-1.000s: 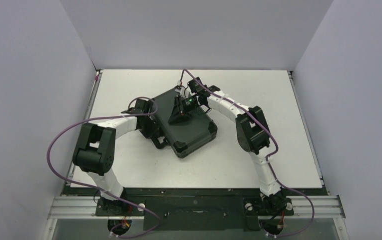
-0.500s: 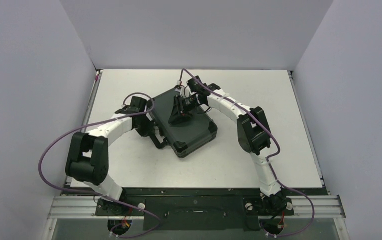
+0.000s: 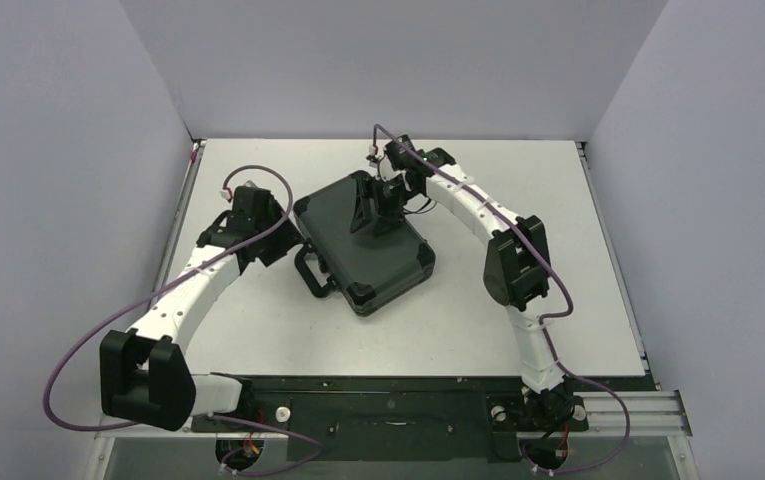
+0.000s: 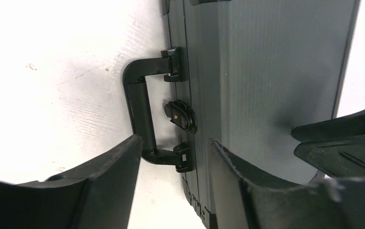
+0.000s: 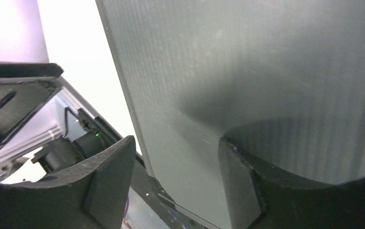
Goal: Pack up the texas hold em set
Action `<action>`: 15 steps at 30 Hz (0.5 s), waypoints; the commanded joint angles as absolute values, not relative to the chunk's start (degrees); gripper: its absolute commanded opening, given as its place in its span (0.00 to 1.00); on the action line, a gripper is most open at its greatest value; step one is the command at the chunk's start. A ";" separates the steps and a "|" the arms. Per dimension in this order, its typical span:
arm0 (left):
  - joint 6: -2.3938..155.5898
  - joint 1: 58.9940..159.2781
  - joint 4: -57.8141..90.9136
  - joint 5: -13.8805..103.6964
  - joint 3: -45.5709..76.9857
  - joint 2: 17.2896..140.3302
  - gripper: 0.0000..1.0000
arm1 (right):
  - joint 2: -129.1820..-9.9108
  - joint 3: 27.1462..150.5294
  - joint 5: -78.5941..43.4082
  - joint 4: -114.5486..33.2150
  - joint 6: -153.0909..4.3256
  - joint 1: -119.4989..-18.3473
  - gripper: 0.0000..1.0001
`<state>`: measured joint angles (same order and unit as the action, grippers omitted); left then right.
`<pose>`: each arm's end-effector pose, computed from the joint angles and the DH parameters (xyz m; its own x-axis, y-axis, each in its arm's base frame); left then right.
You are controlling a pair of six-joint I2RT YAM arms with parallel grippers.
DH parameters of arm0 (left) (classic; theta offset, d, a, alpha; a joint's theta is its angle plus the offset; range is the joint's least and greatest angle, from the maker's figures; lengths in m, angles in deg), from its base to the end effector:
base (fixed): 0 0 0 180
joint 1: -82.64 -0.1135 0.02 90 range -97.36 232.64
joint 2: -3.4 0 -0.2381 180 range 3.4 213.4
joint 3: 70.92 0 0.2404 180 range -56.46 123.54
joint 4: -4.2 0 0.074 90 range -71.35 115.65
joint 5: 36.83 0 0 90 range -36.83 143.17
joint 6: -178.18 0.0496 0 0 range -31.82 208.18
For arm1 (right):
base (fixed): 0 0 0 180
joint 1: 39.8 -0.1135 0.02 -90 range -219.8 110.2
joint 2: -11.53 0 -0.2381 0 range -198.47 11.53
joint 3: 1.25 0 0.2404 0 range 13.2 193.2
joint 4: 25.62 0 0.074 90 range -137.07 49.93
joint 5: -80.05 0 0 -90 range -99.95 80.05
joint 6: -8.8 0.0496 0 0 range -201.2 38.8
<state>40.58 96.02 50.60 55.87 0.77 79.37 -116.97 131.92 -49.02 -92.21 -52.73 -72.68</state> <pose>0.2732 -0.0626 0.2310 -0.6567 -0.6020 -0.4542 -0.4195 0.7921 -0.4433 0.3700 0.2764 0.2201 -0.9710 -0.1870 -0.1487 -0.2363 0.6599 0.7132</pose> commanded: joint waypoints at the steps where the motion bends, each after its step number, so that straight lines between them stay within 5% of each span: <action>1: 43.71 95.50 51.04 56.64 2.95 75.17 0.56 | -112.55 134.52 -36.98 -98.36 -55.99 -70.90 0.66; 8: 48.17 95.51 51.48 56.78 4.84 69.31 0.77 | -106.82 140.84 -32.32 -100.49 -56.42 -70.09 0.80; 10: 49.20 95.54 51.68 56.96 5.52 67.80 0.99 | -104.63 141.75 -30.91 -100.50 -56.64 -70.04 0.80; 15: 50.43 95.54 51.98 58.10 7.05 64.26 0.96 | -98.20 141.15 -25.55 -97.68 -57.62 -70.03 0.82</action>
